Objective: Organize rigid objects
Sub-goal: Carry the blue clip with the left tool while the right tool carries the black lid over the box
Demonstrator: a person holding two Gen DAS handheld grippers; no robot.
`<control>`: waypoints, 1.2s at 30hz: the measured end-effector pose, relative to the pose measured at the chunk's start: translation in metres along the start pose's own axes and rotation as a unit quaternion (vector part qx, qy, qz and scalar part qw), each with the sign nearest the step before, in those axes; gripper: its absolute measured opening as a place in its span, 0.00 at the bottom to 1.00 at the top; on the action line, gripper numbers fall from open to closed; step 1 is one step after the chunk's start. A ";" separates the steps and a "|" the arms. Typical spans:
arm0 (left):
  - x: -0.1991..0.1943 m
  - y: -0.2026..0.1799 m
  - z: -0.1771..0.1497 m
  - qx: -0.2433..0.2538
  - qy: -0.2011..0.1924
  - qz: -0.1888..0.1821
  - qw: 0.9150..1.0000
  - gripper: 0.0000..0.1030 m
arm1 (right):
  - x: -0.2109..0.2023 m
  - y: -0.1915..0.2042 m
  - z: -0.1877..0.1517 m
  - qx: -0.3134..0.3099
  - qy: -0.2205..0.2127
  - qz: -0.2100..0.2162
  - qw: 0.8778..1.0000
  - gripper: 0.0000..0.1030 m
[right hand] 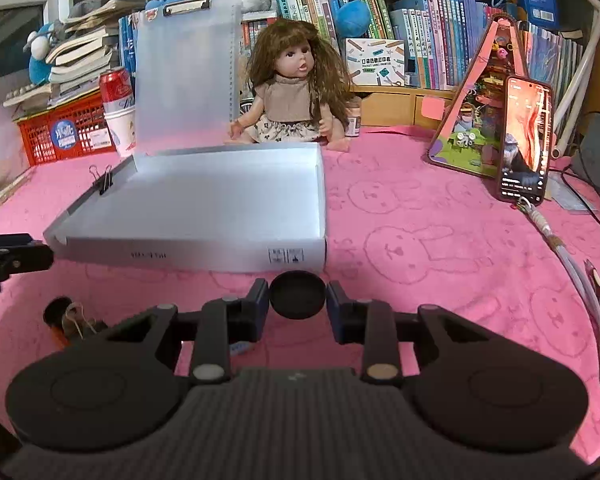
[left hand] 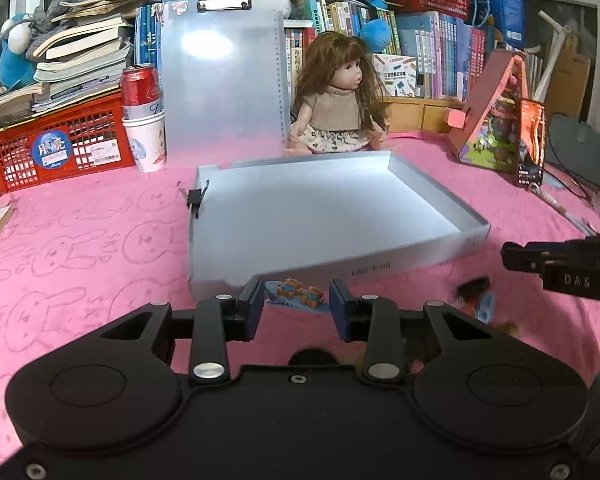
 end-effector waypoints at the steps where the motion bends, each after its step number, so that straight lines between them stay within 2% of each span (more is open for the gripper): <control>1: 0.004 0.000 0.004 -0.006 0.000 -0.003 1.000 0.33 | 0.002 0.001 0.003 0.002 0.000 0.002 1.000 0.35; 5: 0.020 0.001 0.020 -0.031 0.008 -0.014 0.999 0.33 | 0.010 0.006 0.016 0.008 0.003 0.012 1.000 0.35; 13: 0.048 0.003 0.039 -0.047 0.026 -0.017 0.998 0.33 | 0.028 0.013 0.035 0.007 0.003 0.025 1.000 0.35; 30: 0.120 0.024 0.094 -0.086 0.053 -0.026 0.995 0.33 | 0.089 0.014 0.089 0.027 0.046 0.054 0.997 0.35; 36: 0.155 0.033 0.105 -0.110 0.080 -0.037 0.990 0.33 | 0.117 0.021 0.106 0.023 0.064 0.052 0.996 0.35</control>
Point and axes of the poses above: each gripper's, at about its wrist camera, not at the fingertips, and x roughly the way its jaws point, y to its left, z to its top, the point moved 2 cm from there along x, roughly the way its jaws point, and after that the axes turned 10 degrees about x, right-handed, at the moved point
